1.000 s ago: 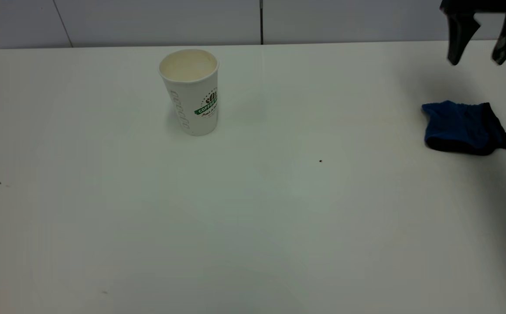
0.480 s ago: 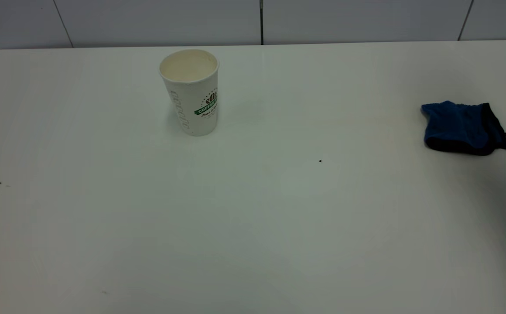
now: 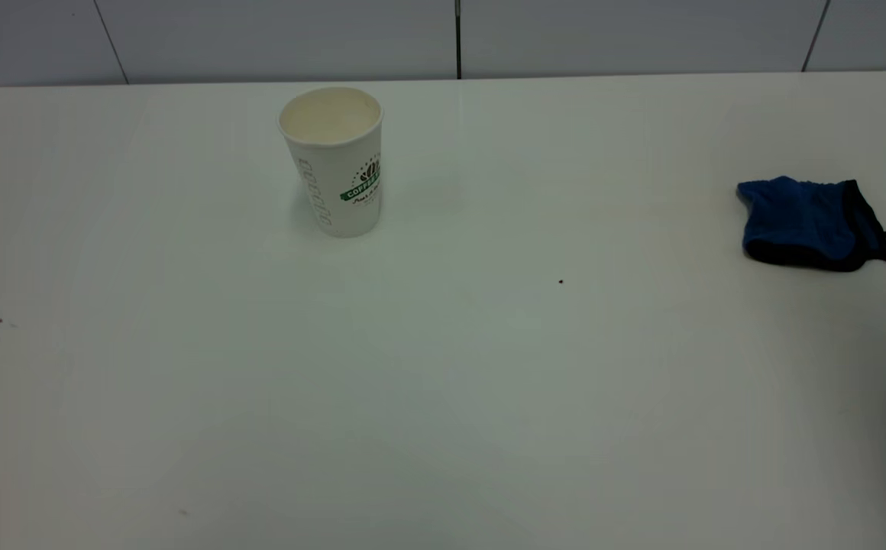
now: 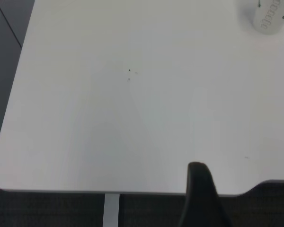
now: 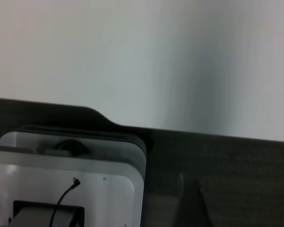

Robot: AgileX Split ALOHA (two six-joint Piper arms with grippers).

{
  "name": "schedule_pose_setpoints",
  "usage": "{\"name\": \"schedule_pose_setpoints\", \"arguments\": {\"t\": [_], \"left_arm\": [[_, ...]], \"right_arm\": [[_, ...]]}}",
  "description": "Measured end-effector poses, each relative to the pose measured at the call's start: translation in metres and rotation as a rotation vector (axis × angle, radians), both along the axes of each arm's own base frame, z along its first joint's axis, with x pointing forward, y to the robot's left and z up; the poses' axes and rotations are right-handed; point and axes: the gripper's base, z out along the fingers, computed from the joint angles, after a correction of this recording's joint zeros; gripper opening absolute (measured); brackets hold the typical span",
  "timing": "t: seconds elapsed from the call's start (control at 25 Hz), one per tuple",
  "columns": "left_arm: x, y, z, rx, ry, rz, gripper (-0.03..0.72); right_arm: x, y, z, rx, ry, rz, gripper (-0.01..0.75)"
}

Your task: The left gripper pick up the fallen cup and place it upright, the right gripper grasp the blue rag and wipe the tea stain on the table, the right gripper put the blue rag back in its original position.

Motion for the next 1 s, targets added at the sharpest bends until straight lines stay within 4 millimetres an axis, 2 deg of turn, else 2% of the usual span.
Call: {"name": "schedule_pose_setpoints", "arguments": {"t": [0.12,0.24,0.48,0.56,0.68,0.84,1.0], "left_arm": [[0.000,0.000,0.000,0.000,0.000,0.000,0.507],[0.000,0.000,0.000,0.000,0.000,0.000,0.507],[0.000,0.000,0.000,0.000,0.000,0.000,0.507],[0.000,0.000,0.000,0.000,0.000,0.000,0.507],[0.000,0.000,0.000,-0.001,0.000,0.001,0.507],[0.000,0.000,0.000,-0.001,0.000,0.001,0.507],[0.000,0.000,0.000,-0.001,0.000,0.001,0.507]], "right_arm": [[-0.014,0.002,-0.016,0.010,0.047,0.013,0.585],[-0.040,0.005,-0.016,0.014,0.008,0.016,0.585],[-0.133,0.012,0.012,-0.013,-0.347,0.021,0.585],[-0.161,0.013,0.012,-0.039,-0.460,0.020,0.585],[-0.191,0.014,0.010,-0.062,-0.601,0.018,0.585],[-0.215,0.016,0.010,-0.073,-0.719,0.018,0.585],[-0.225,0.017,0.007,-0.076,-0.771,0.018,0.585]]}}
